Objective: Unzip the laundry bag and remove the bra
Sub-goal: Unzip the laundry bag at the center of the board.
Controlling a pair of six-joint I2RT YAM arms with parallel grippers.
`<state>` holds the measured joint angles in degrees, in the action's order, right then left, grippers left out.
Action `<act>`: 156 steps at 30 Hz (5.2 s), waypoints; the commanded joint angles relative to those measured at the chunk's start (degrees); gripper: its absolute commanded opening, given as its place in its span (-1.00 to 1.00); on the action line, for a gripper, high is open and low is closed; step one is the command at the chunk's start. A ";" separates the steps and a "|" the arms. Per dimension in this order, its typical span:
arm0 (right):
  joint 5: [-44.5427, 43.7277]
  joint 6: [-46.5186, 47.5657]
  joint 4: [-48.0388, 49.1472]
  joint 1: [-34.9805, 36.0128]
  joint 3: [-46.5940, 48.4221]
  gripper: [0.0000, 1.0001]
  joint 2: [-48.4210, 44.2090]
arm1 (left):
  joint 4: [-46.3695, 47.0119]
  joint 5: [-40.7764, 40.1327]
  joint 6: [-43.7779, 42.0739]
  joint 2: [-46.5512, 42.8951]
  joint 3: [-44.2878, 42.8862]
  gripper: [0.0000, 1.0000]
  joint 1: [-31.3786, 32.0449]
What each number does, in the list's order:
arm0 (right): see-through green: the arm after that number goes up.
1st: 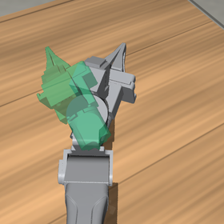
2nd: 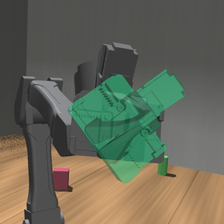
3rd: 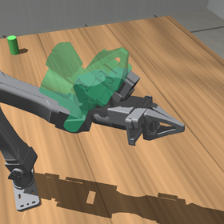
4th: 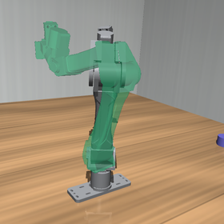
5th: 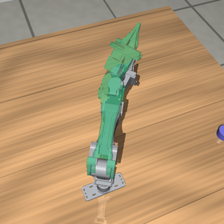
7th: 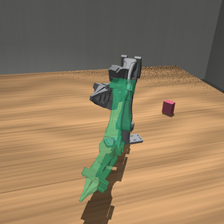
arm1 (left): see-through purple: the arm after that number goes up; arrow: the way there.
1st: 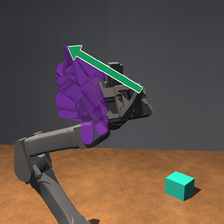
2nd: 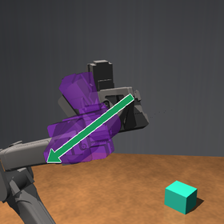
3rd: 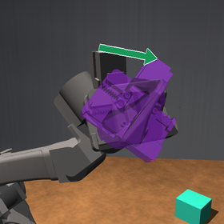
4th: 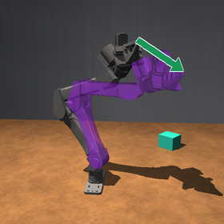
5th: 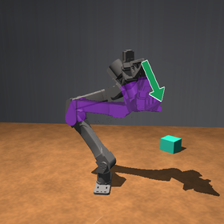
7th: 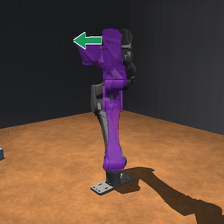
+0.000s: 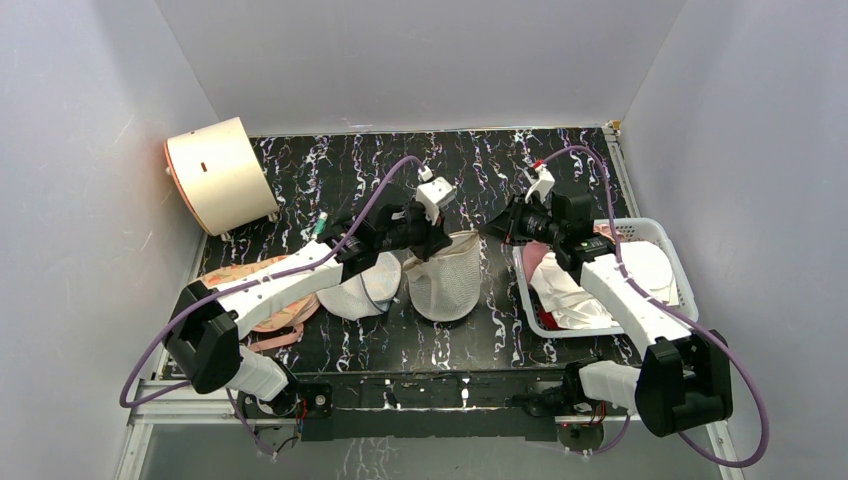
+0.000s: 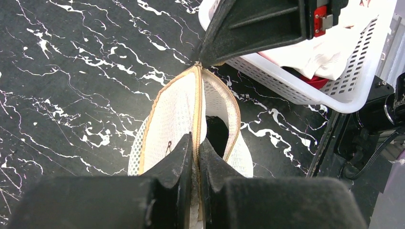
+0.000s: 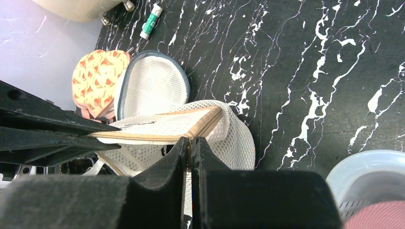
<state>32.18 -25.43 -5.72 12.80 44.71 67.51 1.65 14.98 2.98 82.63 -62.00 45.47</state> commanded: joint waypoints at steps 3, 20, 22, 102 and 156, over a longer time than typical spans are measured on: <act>1.54 1.19 2.98 -2.98 1.47 -1.00 0.40 | 0.31 -2.00 -0.39 -5.02 0.18 -1.00 -0.32; 3.67 -2.00 3.76 7.58 4.57 -1.00 -3.75 | -3.84 -3.45 -1.57 -0.36 -2.95 -0.13 -0.06; 2.53 -2.12 3.40 9.31 5.37 -1.00 -3.70 | -4.05 -3.74 -1.97 -0.27 -3.11 -0.11 0.17; 10.62 -0.74 1.55 0.58 5.46 -1.00 -1.49 | -2.51 -8.82 -3.14 -4.66 -1.12 -0.48 1.99; 16.46 0.38 1.34 -0.03 6.49 -1.00 2.03 | -4.20 -11.25 -3.97 -6.04 -2.04 -0.54 2.07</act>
<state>46.76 -25.41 -6.28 12.21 48.86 72.73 -0.86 4.01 -0.54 74.61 -60.18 47.75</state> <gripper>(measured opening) 0.030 0.163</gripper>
